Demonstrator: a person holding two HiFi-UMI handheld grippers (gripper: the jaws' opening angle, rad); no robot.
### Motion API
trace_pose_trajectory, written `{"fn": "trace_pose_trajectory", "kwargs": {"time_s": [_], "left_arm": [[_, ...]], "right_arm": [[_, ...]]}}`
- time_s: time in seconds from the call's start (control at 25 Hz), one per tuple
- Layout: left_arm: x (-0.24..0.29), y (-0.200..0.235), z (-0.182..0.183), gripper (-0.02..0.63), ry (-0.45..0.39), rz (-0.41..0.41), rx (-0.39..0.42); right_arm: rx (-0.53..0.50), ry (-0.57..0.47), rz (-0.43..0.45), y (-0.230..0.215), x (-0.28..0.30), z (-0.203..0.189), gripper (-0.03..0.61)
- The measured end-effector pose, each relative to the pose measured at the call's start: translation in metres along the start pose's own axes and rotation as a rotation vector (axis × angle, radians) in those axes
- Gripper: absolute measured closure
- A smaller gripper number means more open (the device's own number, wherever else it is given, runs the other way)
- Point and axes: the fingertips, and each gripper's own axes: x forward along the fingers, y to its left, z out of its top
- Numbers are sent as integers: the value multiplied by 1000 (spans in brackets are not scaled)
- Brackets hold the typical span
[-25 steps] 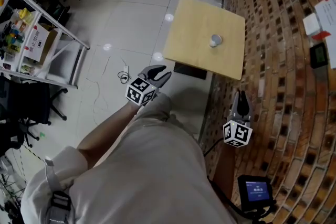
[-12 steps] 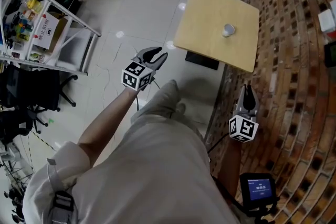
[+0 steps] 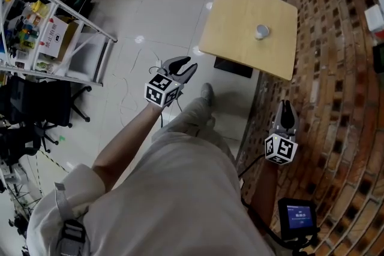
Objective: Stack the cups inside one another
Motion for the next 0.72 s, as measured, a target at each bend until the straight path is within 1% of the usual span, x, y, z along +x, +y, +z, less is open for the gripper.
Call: {"fn": "trace_pose_trajectory", "kwargs": {"time_s": [0.24,0.44,0.56,0.72], "left_arm": [[-9,13,3,466,9,10,22],[-10,22,6,468,24,14,32],[-10,26,4,468,27,0,44],[-16,32,2,467,20,-35,34]], "right_arm": [[5,-7,-5,7,5,0,509],[15,-20,-33,1,6,3,509],[19,-16,-60,1,5,1,509],[14,0,-103,14,-1,1,509]]}}
